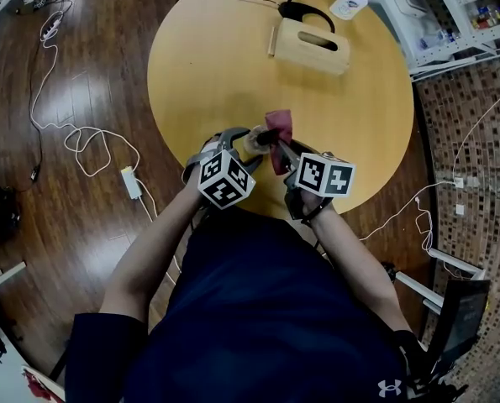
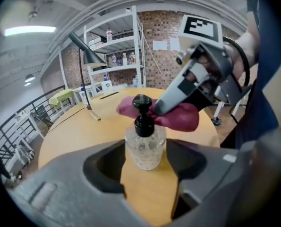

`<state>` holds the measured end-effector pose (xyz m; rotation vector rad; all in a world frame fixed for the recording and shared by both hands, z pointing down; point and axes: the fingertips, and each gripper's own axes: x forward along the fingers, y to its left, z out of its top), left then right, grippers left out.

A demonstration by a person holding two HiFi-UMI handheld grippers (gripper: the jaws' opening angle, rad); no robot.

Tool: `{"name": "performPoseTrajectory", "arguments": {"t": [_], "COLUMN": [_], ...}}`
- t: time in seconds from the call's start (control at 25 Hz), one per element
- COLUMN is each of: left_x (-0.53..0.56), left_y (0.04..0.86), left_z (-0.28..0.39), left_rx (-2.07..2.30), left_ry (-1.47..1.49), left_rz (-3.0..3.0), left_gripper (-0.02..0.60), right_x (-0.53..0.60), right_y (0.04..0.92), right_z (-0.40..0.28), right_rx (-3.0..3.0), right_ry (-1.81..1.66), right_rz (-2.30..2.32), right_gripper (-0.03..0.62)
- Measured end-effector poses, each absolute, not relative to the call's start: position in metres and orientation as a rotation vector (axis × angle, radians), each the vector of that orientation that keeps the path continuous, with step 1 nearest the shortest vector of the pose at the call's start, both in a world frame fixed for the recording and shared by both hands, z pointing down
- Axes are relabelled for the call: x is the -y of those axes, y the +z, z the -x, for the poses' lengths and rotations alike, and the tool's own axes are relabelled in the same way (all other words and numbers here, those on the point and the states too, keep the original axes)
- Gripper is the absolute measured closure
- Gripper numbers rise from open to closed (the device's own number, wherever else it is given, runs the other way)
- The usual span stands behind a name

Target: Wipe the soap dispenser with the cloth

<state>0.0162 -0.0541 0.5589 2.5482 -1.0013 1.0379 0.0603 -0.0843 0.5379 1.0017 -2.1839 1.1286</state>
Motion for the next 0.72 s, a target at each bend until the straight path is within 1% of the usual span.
{"name": "performPoseTrajectory", "arguments": {"t": [0.2, 0.36, 0.56, 0.72], "left_x": [0.045, 0.037, 0.045, 0.051], "left_y": [0.557, 0.558, 0.557, 0.556], "left_z": [-0.016, -0.017, -0.022, -0.029], "left_rx": [1.017, 1.026, 1.015, 0.953], "left_ry": [1.037, 1.036, 1.009, 1.084], "left_rz": [-2.532, -2.520, -2.515, -2.554], "left_gripper": [0.314, 0.314, 0.313, 0.304], "right_x": [0.104, 0.098, 0.067, 0.052], "right_y": [0.539, 0.536, 0.538, 0.540], "right_z": [-0.054, -0.055, -0.062, -0.069], "right_rx": [2.188, 2.192, 2.184, 2.167], "right_ry": [1.082, 1.046, 1.111, 1.166], "right_rz": [-1.020, -1.008, -0.961, -0.941], "right_gripper": [0.499, 0.499, 0.500, 0.502]}}
